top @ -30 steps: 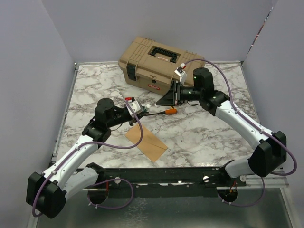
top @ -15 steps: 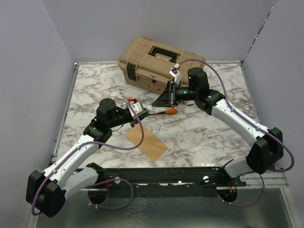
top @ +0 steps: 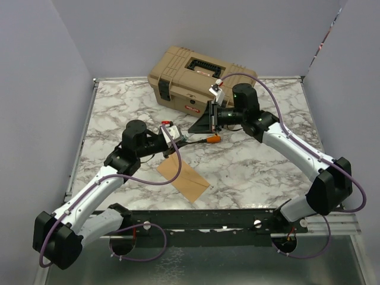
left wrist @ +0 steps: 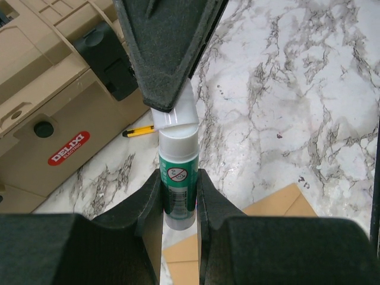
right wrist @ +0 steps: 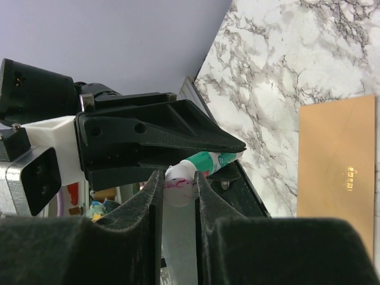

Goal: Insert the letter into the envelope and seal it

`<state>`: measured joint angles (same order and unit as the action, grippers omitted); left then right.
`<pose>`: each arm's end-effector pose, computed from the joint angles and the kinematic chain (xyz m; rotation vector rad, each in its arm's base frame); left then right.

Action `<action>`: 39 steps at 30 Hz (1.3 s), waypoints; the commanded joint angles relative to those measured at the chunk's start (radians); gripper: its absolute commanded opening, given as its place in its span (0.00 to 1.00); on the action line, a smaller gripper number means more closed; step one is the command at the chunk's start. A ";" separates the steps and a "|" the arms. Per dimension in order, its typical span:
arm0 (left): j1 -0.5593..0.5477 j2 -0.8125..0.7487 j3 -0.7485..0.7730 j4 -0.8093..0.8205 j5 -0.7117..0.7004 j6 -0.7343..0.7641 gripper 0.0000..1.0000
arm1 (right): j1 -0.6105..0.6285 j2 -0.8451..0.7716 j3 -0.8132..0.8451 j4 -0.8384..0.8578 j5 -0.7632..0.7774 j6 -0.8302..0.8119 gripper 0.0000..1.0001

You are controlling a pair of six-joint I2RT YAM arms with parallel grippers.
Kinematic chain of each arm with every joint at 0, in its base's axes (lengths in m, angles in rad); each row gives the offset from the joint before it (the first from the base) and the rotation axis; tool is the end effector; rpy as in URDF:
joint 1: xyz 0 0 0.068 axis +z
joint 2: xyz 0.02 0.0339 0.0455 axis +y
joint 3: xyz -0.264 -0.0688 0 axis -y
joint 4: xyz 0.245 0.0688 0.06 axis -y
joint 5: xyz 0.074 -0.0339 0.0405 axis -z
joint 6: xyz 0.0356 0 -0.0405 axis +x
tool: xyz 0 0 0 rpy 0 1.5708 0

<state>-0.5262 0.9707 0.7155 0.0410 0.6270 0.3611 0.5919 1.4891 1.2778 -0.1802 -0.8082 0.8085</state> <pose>0.1829 -0.1304 0.3057 1.1541 1.3724 -0.6758 0.2692 0.2120 0.3463 -0.3807 2.2131 1.6368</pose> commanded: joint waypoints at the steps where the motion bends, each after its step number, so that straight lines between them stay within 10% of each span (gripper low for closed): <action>1: -0.016 0.031 0.088 -0.104 0.003 0.053 0.00 | 0.023 0.014 0.037 -0.015 -0.036 -0.024 0.01; 39: -0.028 0.151 0.285 -0.291 -0.142 0.098 0.00 | 0.222 0.184 0.400 -0.656 0.465 -0.358 0.01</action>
<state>-0.5415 1.1194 0.9409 -0.3504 0.5106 0.4244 0.7521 1.6257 1.6390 -0.6773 -0.3958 0.4717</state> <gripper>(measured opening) 0.227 0.212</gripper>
